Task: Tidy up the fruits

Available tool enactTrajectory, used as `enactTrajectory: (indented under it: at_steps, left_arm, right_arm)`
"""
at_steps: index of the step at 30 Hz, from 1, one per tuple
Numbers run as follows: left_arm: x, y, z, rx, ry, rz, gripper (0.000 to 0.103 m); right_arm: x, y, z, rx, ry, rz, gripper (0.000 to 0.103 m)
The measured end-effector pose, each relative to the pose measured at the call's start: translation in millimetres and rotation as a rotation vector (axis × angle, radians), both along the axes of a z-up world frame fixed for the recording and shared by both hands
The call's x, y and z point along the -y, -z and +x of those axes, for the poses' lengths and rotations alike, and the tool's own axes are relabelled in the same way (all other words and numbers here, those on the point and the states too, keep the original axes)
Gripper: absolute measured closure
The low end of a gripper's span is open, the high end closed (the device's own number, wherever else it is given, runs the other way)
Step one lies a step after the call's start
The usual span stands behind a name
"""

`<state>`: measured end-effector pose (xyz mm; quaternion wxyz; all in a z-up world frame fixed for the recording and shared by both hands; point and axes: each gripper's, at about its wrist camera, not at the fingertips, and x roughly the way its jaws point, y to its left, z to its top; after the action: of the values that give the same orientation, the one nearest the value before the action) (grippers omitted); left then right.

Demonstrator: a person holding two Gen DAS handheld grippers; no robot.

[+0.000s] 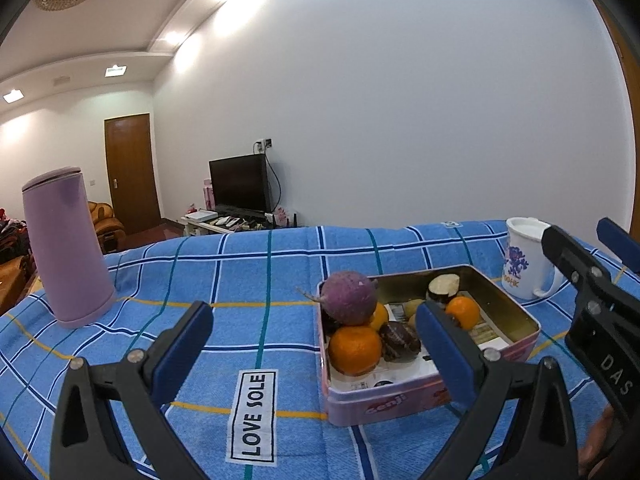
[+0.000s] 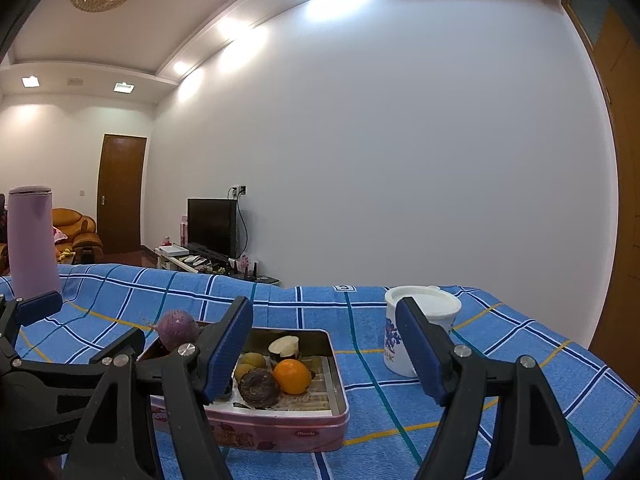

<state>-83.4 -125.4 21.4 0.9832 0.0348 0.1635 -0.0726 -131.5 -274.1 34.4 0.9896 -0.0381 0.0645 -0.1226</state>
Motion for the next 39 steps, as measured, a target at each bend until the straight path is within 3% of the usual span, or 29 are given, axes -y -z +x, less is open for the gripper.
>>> enactTrajectory:
  at_steps: [39]
  left_arm:
    - [1.5,0.2,0.7,-0.009,-0.008,0.0,0.0]
  right_arm:
    - [2.5,1.3,2.5,-0.015,0.005,0.017,0.028]
